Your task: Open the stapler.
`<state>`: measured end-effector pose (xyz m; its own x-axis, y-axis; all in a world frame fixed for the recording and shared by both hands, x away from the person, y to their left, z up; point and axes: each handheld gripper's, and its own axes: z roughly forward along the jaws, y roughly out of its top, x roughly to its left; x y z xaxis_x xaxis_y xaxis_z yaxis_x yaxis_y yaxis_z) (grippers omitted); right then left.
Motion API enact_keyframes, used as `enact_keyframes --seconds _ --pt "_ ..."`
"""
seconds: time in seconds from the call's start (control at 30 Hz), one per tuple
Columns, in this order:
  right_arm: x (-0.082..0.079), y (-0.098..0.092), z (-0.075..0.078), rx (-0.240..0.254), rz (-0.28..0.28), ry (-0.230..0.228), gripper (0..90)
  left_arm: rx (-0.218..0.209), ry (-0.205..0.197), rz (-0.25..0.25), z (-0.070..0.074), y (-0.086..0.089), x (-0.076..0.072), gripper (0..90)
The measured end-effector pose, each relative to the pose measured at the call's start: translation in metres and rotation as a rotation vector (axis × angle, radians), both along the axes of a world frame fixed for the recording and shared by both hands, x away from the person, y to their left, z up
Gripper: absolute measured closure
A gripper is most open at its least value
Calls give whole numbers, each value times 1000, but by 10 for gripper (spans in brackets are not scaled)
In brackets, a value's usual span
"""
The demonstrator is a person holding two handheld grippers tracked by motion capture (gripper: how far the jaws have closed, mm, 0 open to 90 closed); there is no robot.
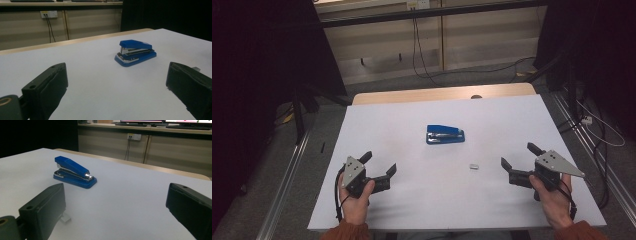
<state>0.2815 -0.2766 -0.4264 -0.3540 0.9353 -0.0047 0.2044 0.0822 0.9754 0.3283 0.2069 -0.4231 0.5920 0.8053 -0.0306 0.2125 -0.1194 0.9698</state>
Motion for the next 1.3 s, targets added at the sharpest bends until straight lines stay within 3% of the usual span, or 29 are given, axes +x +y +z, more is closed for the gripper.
enact_keyframes --seconds 0.27,0.47,0.63,0.83,1.3 --pt "1 1 -1 -1 11 8 23 17 -14 4 1 -1 -1 38" --pt "1 2 -2 -2 19 11 20 11 18 1 -1 -2 2 38" --pt "4 3 -2 7 34 15 7 43 39 -11 -2 -4 3 38" --pt "7 8 -2 1 66 18 10 44 70 -26 -2 -3 4 39" --pt "20 27 -1 -19 146 15 16 55 83 -55 -2 -17 19 55"
